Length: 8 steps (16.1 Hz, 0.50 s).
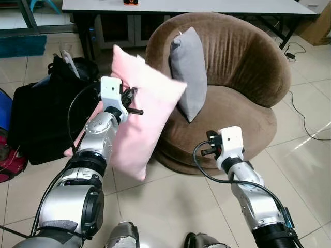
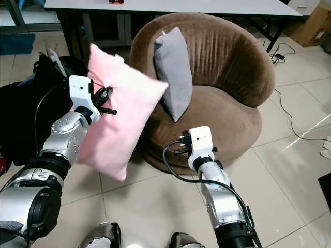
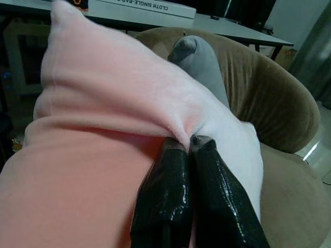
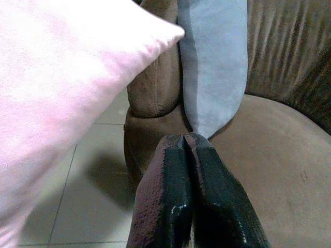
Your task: Move the pillow to the sofa from floor
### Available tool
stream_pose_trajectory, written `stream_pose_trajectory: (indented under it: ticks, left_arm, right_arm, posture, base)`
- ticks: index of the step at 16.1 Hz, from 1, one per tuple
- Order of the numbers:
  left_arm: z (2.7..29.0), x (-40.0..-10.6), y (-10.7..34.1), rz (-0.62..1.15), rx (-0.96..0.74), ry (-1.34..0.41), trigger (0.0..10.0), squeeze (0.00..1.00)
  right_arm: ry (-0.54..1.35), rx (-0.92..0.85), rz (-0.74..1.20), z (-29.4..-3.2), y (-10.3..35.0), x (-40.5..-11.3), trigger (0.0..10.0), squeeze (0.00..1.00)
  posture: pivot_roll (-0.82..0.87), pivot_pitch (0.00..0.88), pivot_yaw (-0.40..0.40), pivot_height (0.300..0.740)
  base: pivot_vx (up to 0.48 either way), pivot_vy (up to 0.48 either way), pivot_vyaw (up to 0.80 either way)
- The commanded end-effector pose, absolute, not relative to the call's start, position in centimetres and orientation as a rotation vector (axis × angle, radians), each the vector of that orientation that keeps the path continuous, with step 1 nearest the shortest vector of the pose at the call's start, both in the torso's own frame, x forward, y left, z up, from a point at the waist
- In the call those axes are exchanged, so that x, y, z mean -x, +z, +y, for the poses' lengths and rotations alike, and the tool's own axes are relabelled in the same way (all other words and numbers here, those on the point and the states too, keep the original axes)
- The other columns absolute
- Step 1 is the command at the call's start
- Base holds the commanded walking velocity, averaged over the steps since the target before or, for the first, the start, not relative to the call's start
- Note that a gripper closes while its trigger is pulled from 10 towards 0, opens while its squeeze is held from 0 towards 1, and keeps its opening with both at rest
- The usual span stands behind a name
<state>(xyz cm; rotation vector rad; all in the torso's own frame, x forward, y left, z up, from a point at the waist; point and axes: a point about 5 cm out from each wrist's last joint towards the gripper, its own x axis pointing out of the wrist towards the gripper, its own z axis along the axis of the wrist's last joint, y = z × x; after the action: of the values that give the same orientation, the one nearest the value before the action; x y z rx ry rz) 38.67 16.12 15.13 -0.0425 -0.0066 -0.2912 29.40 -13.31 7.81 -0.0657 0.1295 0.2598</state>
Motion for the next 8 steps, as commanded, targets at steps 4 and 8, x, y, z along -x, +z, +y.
stream_pose_trajectory:
  ticks: [4, 8]
  left_arm:
    - [15.4, -38.6, 15.6, -0.04, -0.025, -0.314, 0.0, 0.0]
    - [15.6, -38.6, 15.6, -0.048, -0.083, -0.303, 0.0, 0.0]
  right_arm:
    - [0.248, 0.057, 0.138, -13.5, 7.0, -29.0, 10.0, 0.0]
    - [0.256, 0.06, 0.149, -13.2, 6.4, -28.6, 10.0, 0.0]
  posture:
    - [-0.03, 0.089, -0.068, 0.74]
    - [-0.05, 0.101, -0.06, 0.74]
  base:
    - [0.0, 0.0, 0.0]
    - [0.0, 0.0, 0.0]
